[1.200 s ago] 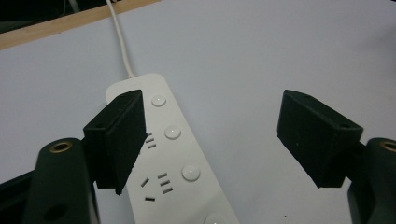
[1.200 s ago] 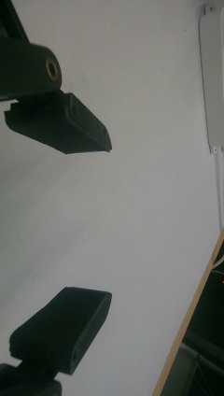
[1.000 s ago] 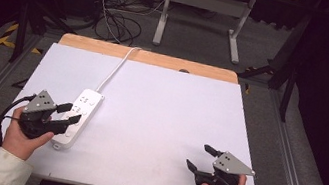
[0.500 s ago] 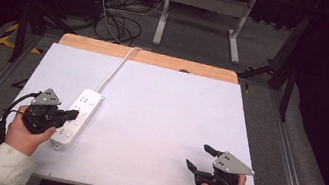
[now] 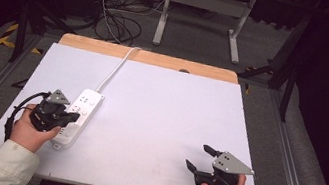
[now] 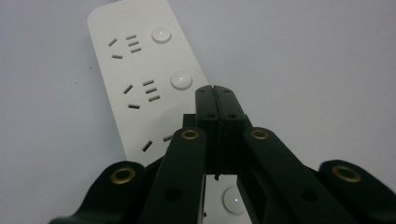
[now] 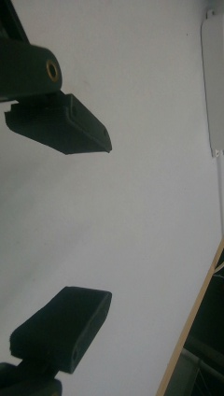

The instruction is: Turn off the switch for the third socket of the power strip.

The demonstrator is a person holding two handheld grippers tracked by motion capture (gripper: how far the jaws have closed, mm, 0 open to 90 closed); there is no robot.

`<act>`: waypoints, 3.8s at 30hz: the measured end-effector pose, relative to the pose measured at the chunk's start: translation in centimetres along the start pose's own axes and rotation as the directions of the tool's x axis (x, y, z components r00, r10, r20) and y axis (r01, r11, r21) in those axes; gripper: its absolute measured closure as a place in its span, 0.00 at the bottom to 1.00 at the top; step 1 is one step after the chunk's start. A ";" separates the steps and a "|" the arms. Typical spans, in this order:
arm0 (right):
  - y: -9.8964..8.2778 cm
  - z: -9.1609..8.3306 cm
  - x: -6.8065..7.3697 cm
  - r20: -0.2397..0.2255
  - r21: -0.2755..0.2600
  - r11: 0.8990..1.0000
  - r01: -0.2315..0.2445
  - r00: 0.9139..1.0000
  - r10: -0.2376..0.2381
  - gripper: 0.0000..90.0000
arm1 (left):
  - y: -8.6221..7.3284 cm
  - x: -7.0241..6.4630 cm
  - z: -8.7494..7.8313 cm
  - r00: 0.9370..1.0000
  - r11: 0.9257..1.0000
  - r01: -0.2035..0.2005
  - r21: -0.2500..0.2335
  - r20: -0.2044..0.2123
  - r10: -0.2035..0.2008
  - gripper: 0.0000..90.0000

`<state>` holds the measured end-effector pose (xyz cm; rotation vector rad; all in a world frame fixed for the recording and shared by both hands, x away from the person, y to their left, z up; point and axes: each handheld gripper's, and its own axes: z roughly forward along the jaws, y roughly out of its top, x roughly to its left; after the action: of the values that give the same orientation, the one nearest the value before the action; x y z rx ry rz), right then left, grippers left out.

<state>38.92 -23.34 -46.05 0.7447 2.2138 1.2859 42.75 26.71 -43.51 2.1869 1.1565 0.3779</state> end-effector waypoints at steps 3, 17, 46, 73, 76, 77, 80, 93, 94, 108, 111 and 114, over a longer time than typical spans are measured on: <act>0.0 0.0 0.0 -0.001 0.001 1.000 0.000 1.000 0.000 0.26 | 0.1 0.1 0.2 1.000 1.000 0.003 0.023 -0.011 -0.002 1.00; 0.0 0.0 0.0 -0.007 0.004 1.000 0.004 1.000 -0.003 0.26 | 0.2 -0.1 1.3 0.999 0.997 0.001 0.078 -0.034 0.001 1.00; 0.0 -0.1 0.0 -0.009 0.001 1.000 0.010 1.000 -0.010 0.26 | -0.1 0.0 1.7 0.999 0.998 -0.007 0.069 -0.039 0.010 1.00; 0.0 0.0 0.1 -0.015 0.002 1.000 0.009 1.000 -0.009 0.26 | -0.2 0.0 1.8 0.999 0.998 0.016 0.056 -0.041 -0.014 1.00; 0.0 0.0 0.1 -0.015 0.004 1.000 0.009 1.000 -0.009 0.26 | -0.3 -0.1 1.8 0.999 0.998 0.006 0.058 -0.041 -0.004 1.00; 0.0 0.0 0.1 -0.015 0.004 1.000 0.009 1.000 -0.009 0.26 | -0.3 -0.1 1.8 0.999 0.998 0.011 0.056 -0.043 -0.009 1.00; 0.0 0.0 0.1 -0.016 0.004 1.000 0.009 1.000 -0.009 0.26 | -0.3 -0.1 1.8 0.999 0.998 0.020 0.060 -0.036 -0.018 1.00; 0.0 0.1 0.1 -0.016 0.005 1.000 0.008 1.000 -0.008 0.26 | -0.5 0.0 1.7 0.999 0.998 0.020 0.054 -0.026 -0.018 1.00; 0.0 0.1 0.1 -0.016 0.004 1.000 0.010 1.000 -0.010 0.26 | -0.4 -0.1 1.7 0.999 0.998 0.017 0.053 -0.029 -0.016 1.00; 0.0 0.0 0.1 -0.012 0.006 1.000 0.008 1.000 -0.008 0.26 | 0.6 -0.7 -0.6 0.999 1.000 0.003 -0.015 -0.040 -0.004 1.00; -0.1 0.0 0.1 -0.010 0.007 1.000 0.007 1.000 -0.007 0.26 | 0.7 -0.7 -0.7 0.999 1.000 0.002 -0.014 -0.041 -0.002 1.00; -0.1 -0.1 0.0 -0.010 0.009 1.000 0.007 1.000 -0.007 0.26 | 0.9 -0.8 -0.9 0.999 1.000 -0.008 -0.024 -0.041 0.007 1.00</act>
<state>38.85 -23.37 -46.09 0.7346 2.2290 1.2799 42.42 26.06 -42.22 2.1731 1.1600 0.4401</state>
